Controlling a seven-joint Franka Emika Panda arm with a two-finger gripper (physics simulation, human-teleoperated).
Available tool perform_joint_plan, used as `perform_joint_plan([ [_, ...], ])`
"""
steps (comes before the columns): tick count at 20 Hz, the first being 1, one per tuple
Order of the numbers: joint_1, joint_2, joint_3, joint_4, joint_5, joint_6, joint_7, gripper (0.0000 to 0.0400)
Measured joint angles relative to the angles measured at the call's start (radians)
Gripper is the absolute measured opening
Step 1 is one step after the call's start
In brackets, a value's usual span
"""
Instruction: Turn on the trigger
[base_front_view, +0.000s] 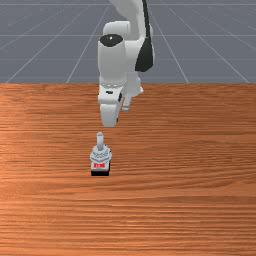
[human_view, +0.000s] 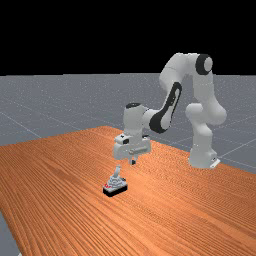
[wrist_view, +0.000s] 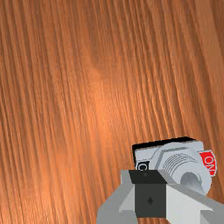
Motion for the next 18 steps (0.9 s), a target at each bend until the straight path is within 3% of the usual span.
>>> perform_joint_plan([
  [4,-0.056,0.009,0.019,0.012,0.061,-0.01,-0.164,0.0],
  [6,-0.038,0.013,0.001,0.006,0.017,0.007,-0.096,0.0],
  [15,-0.044,0.026,-0.014,0.02,0.024,0.002,-0.063,0.0],
  [17,-0.065,0.028,0.001,0.024,0.044,-0.003,-0.145,0.0],
  [18,-0.063,0.027,0.0,0.021,0.019,0.001,-0.169,0.0],
])
